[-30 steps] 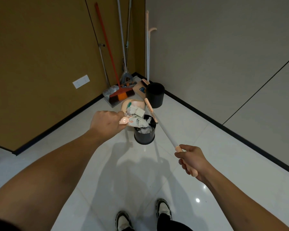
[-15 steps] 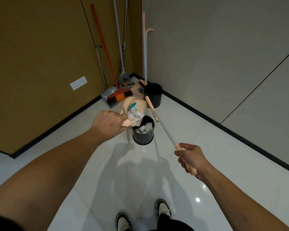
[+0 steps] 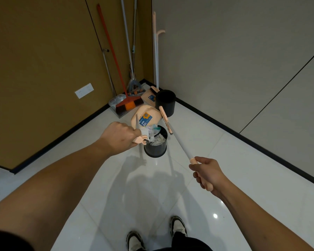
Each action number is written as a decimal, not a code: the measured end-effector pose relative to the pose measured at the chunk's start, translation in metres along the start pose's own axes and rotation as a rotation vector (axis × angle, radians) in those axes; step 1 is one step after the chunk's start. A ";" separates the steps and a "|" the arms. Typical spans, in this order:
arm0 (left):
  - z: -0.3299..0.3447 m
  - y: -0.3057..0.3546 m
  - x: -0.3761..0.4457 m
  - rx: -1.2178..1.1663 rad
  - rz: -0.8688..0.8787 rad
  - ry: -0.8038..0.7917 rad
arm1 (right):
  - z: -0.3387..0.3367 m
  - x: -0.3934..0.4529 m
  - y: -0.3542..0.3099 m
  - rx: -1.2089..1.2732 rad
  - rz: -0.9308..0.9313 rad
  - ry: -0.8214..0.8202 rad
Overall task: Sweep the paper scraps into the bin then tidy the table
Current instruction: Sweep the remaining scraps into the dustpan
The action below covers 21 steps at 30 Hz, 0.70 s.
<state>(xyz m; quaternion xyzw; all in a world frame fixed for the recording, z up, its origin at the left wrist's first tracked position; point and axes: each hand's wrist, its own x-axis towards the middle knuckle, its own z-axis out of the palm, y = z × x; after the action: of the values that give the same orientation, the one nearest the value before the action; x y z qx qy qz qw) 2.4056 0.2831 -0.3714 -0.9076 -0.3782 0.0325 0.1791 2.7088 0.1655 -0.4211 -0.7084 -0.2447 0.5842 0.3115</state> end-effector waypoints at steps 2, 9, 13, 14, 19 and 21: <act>0.000 -0.003 0.001 -0.008 0.024 0.027 | 0.000 0.000 -0.001 -0.002 0.002 0.004; -0.001 -0.009 0.000 -0.006 0.168 0.069 | 0.004 -0.001 -0.006 0.018 0.001 0.019; -0.005 -0.012 0.003 -0.013 0.163 0.097 | 0.007 -0.005 -0.006 0.036 -0.005 0.038; -0.005 -0.013 0.003 -0.012 0.168 0.105 | 0.006 -0.005 -0.006 0.043 -0.003 0.044; -0.013 -0.014 0.004 -0.001 0.189 0.117 | 0.003 -0.011 -0.005 0.058 -0.002 0.057; -0.017 -0.015 0.004 -0.021 0.173 0.129 | 0.003 -0.015 -0.005 0.067 0.001 0.065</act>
<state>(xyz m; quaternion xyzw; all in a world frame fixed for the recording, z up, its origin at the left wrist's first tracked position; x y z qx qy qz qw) 2.4017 0.2906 -0.3495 -0.9390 -0.2863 -0.0146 0.1899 2.7026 0.1586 -0.4076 -0.7161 -0.2145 0.5689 0.3427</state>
